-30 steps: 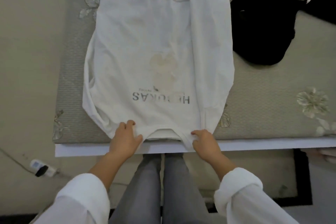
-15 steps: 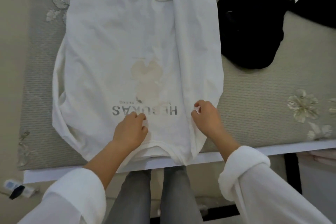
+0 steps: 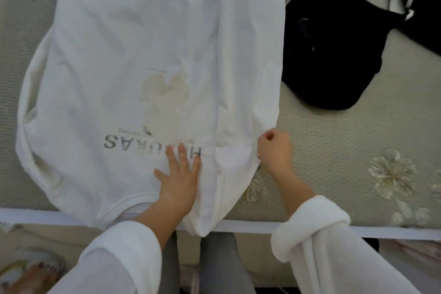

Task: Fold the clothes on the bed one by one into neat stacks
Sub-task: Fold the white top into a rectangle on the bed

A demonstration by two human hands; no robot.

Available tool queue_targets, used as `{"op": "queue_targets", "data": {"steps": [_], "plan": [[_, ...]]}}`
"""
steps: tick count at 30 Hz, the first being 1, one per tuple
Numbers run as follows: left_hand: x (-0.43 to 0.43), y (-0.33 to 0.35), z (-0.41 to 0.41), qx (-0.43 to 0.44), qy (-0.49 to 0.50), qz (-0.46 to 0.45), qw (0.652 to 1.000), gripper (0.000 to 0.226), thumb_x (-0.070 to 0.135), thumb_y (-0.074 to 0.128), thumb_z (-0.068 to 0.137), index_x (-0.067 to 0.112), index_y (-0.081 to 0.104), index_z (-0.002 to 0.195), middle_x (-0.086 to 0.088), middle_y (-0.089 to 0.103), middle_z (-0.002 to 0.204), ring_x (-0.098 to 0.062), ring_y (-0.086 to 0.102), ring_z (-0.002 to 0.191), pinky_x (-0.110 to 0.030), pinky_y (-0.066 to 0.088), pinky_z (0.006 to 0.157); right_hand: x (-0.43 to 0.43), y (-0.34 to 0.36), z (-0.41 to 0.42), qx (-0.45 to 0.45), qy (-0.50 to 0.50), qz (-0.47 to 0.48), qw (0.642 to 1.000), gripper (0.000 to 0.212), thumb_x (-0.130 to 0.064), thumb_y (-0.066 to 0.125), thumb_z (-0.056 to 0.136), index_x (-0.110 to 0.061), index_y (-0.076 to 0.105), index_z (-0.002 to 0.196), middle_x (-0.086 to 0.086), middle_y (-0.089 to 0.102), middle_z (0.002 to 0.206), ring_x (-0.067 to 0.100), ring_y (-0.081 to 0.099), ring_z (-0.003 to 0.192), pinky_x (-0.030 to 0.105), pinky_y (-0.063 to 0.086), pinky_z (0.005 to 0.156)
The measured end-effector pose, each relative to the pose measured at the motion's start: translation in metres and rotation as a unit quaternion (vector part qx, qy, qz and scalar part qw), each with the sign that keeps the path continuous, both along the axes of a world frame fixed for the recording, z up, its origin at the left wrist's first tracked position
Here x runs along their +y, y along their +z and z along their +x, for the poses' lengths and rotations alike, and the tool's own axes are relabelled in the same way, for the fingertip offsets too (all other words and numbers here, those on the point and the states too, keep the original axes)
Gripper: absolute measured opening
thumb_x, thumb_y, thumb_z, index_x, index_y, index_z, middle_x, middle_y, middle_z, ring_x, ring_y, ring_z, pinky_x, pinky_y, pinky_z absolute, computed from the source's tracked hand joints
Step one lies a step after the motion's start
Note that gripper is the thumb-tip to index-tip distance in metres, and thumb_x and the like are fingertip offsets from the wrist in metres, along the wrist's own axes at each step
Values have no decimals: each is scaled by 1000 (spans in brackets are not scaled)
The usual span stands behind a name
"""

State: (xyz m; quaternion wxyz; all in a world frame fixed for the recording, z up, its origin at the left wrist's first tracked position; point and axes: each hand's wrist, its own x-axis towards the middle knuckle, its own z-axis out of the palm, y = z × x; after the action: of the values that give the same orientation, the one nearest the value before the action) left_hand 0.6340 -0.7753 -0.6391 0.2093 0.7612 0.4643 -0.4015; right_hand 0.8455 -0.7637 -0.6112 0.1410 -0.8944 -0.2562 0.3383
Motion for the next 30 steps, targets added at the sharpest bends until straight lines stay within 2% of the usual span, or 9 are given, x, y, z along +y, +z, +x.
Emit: {"op": "queue_targets", "data": {"steps": [3, 6, 12, 16, 18, 22, 25, 28, 30], "plan": [[1, 13, 19, 13, 38, -13, 999, 84, 29, 48, 94, 8, -11, 149, -33, -21, 150, -57, -14, 136, -63, 16, 109, -38, 11, 43, 28, 23, -13, 999, 16, -8, 53, 88, -10, 62, 74, 1, 61, 68, 17, 55, 64, 27, 41, 55], [-2, 21, 47, -154, 233, 19, 960, 61, 23, 53, 86, 6, 28, 140, -23, 18, 147, -40, 15, 138, -46, 24, 110, -60, 12, 67, 66, 80, -46, 994, 16, -8, 57, 87, -17, 66, 76, -8, 61, 67, 10, 54, 65, 21, 37, 55], [-7, 38, 98, -373, 658, -103, 646, 58, 20, 60, 90, 18, 36, 143, 14, 53, 108, -5, 54, 95, -21, 40, 79, -29, 10, 61, 107, 67, 30, 992, 15, -12, 57, 89, -14, 68, 99, -11, 61, 79, 10, 58, 79, 21, 42, 66], [-11, 38, 98, -434, 446, -136, 770, 16, 10, 54, 89, 23, 62, 90, 13, 60, 73, -3, 53, 66, -24, 42, 65, 20, 25, 43, 60, 73, 184, 978, 25, -27, 57, 91, -17, 61, 114, -8, 61, 106, 7, 56, 100, 27, 46, 85], [-11, 38, 101, -416, 348, -176, 821, 33, 14, 56, 89, 19, 44, 60, 10, 39, 57, -3, 38, 52, -21, 30, 56, 44, 27, 33, 40, 125, 223, 966, 47, -38, 61, 89, -17, 50, 130, -5, 52, 128, 8, 48, 115, 24, 41, 92], [-18, 36, 112, -343, 238, -221, 882, 26, 28, 64, 87, 17, 54, 65, 2, 50, 78, -3, 47, 71, -16, 36, 67, 76, 14, 22, -112, 354, 61, 927, 92, -27, 66, 85, -12, 5, 152, 11, 20, 155, 27, 27, 137, 38, 37, 102], [-23, 35, 110, -324, 247, -209, 889, 39, 33, 68, 83, 16, 59, 117, 13, 47, 115, -13, 43, 117, -30, 37, 100, 82, 5, 53, -176, 395, -56, 900, 71, -5, 53, 87, -9, 18, 148, 17, 47, 130, 34, 51, 112, 38, 42, 76], [-24, 37, 111, -356, 150, -160, 909, 24, 31, 66, 85, 19, 71, 105, 10, 26, 153, -14, 17, 138, -31, 18, 110, 72, 5, 89, -76, 266, -27, 961, 10, 2, 49, 80, -4, 52, 88, 13, 58, 82, 29, 54, 72, 26, 35, 54], [-29, 36, 114, -366, 100, -159, 911, 21, 30, 64, 86, 17, 74, 99, 12, 14, 158, -10, 6, 141, -31, 11, 111, 60, 10, 108, -42, 141, 44, 988, 14, 4, 48, 75, -5, 46, 64, 5, 44, 59, 16, 41, 53, 23, 30, 42]]}}
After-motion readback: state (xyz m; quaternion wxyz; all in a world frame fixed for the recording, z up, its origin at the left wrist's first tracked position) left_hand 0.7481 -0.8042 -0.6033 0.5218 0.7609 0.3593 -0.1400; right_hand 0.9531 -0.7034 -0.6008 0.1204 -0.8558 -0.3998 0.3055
